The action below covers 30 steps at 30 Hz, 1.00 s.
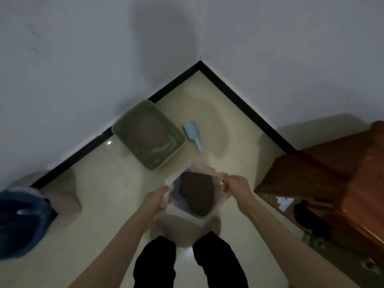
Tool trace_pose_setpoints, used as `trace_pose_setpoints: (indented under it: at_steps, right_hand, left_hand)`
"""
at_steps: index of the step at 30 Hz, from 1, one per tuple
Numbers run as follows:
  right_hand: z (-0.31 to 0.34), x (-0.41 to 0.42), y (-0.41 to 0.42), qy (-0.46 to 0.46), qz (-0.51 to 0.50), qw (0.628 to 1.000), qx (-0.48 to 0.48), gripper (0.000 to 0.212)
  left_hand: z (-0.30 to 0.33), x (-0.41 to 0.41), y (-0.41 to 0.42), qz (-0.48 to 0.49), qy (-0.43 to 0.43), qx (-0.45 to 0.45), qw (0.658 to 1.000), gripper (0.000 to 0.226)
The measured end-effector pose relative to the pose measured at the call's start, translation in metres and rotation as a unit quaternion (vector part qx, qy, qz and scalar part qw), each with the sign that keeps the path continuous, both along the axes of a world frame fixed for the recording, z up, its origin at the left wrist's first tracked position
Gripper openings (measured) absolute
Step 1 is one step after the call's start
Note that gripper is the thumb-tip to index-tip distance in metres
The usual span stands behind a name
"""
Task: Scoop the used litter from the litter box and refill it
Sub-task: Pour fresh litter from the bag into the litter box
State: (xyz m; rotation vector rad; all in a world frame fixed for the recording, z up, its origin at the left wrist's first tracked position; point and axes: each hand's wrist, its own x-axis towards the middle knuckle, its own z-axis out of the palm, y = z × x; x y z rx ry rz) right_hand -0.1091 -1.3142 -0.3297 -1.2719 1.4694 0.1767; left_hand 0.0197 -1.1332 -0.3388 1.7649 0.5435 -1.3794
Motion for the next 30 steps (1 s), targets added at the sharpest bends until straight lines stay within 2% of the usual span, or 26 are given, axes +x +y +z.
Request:
trace_pose_setpoints:
  at_steps: [5, 9, 13, 15, 18, 21, 24, 26, 30]
  right_hand:
    - [-0.062, 0.023, -0.039, -0.019, 0.096, 0.994, -0.046, 0.031]
    - [-0.114, 0.036, -0.049, -0.044, 0.120, 0.988, -0.081, 0.034]
    - [-0.161, 0.036, -0.059, -0.093, 0.096, 0.986, -0.098, 0.029]
    - [-0.187, 0.035, -0.061, -0.111, 0.100, 0.982, -0.112, 0.032]
    - [-0.217, 0.038, -0.061, -0.147, 0.104, 0.973, -0.143, 0.036]
    - [-0.238, 0.045, -0.066, -0.199, 0.089, 0.963, -0.161, 0.030]
    - [-0.253, 0.041, -0.061, -0.233, 0.084, 0.955, -0.160, 0.020]
    - [-0.257, 0.030, -0.053, -0.225, 0.085, 0.955, -0.174, 0.018]
    - [-0.264, 0.001, -0.052, -0.173, 0.095, 0.939, -0.282, 0.021]
  left_hand:
    - [-0.064, 0.004, -0.027, 0.030, -0.042, -0.027, 0.998, 0.025]
    - [-0.120, 0.011, -0.039, 0.014, -0.080, -0.055, 0.995, 0.019]
    - [-0.168, 0.020, -0.045, 0.003, -0.145, -0.083, 0.986, 0.019]
    - [-0.192, 0.022, -0.046, -0.018, -0.186, -0.106, 0.977, 0.026]
    - [-0.221, 0.027, -0.057, -0.081, -0.256, -0.160, 0.950, 0.019]
    - [-0.239, 0.030, -0.079, -0.164, -0.322, -0.200, 0.911, 0.022]
    - [-0.250, 0.024, -0.097, -0.183, -0.370, -0.234, 0.880, 0.021]
    - [-0.254, 0.021, -0.101, -0.185, -0.383, -0.242, 0.872, 0.021]
    - [-0.256, 0.022, -0.104, -0.188, -0.379, -0.235, 0.875, 0.025]
